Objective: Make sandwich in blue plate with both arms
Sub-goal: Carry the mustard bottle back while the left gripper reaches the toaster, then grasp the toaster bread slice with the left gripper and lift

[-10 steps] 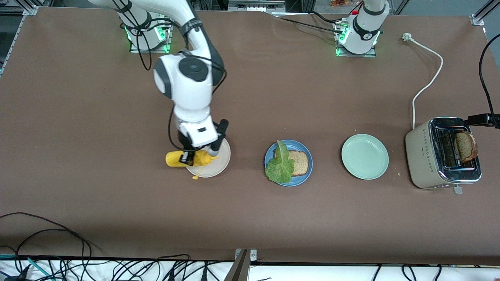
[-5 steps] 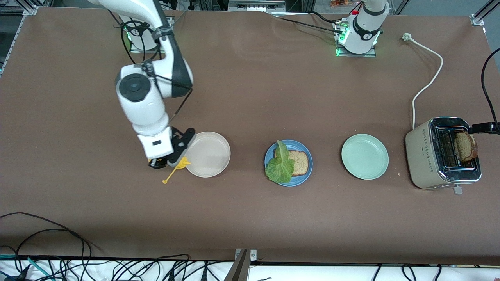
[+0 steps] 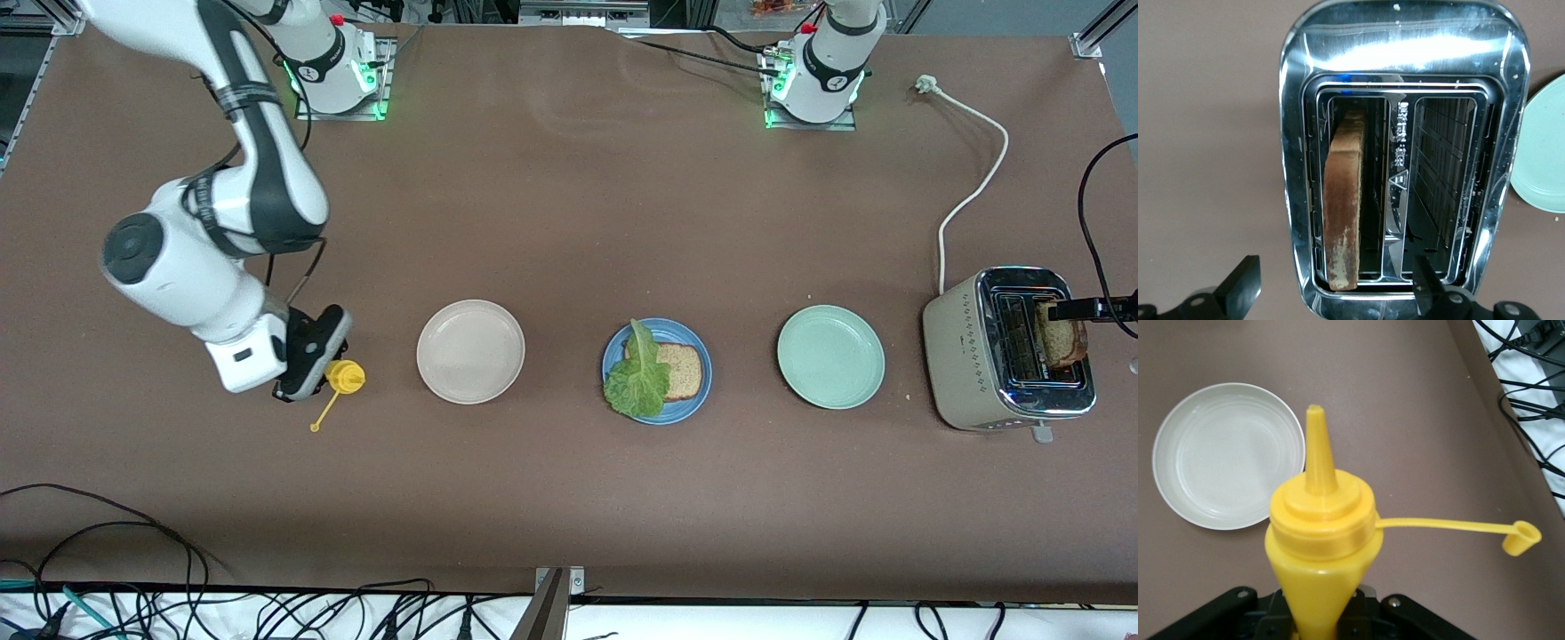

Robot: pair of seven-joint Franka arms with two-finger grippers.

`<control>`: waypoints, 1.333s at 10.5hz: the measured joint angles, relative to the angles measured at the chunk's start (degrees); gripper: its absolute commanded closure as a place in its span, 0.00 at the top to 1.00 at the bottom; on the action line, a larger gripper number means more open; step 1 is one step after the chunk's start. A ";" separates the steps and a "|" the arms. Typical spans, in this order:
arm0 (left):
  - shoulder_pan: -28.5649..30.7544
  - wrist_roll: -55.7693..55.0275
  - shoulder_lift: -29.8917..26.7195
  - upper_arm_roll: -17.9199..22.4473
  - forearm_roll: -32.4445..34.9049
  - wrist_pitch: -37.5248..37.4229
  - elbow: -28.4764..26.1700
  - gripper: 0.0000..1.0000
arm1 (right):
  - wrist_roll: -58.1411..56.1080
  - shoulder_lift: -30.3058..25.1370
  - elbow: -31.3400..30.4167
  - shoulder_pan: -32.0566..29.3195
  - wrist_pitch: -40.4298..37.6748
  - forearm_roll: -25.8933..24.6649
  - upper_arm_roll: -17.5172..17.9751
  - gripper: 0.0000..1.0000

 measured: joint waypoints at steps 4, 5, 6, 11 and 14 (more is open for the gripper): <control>0.29 0.00 0.81 -0.11 0.00 0.37 0.10 0.38 | -25.98 0.47 -6.35 -8.17 -2.81 23.71 1.52 0.00; 0.57 0.00 1.17 -0.09 0.00 0.67 0.11 0.11 | -30.50 0.69 -6.92 -9.48 -4.99 27.43 1.52 0.00; 0.80 0.00 1.37 -0.09 0.00 0.93 0.11 0.00 | -34.13 0.98 -7.08 -10.51 -6.65 29.76 1.26 0.00; 0.77 0.00 1.39 -0.74 0.00 0.82 0.50 0.00 | -45.93 3.87 -7.27 -14.05 -11.59 36.24 0.84 0.00; 0.84 0.78 0.16 -0.73 0.00 -0.41 1.67 0.00 | -49.41 4.30 -7.16 -15.00 -14.27 36.45 0.83 0.00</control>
